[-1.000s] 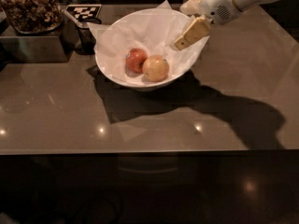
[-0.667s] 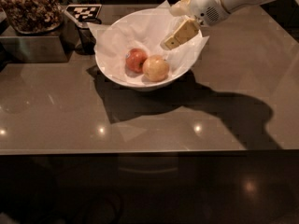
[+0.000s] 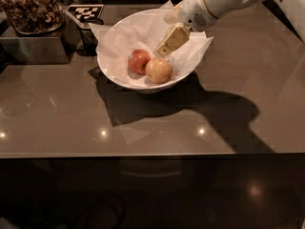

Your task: Pick apple from white bowl

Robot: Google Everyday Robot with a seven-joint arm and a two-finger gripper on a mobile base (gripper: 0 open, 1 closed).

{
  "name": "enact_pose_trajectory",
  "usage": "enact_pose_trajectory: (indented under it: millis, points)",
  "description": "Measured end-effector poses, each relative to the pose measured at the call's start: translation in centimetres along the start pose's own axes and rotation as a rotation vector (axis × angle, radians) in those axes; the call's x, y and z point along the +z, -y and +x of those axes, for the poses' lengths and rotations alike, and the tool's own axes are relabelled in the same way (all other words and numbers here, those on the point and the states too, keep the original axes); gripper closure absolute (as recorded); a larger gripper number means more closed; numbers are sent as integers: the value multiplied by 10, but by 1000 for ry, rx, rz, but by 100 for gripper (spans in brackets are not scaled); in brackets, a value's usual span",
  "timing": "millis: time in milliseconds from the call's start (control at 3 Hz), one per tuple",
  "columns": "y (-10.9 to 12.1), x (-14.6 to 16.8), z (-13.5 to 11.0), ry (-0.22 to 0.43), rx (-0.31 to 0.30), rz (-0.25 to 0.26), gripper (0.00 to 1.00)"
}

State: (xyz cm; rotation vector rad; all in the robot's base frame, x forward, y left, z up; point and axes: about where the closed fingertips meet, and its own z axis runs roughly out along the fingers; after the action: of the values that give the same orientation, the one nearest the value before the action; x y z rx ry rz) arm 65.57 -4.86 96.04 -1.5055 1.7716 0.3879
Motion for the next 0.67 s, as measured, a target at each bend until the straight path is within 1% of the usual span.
enact_pose_trajectory:
  millis: [333,667]
  points:
    - [-4,12,14,-65,51,17,24]
    - [-8,22,31,-95,106,25,24]
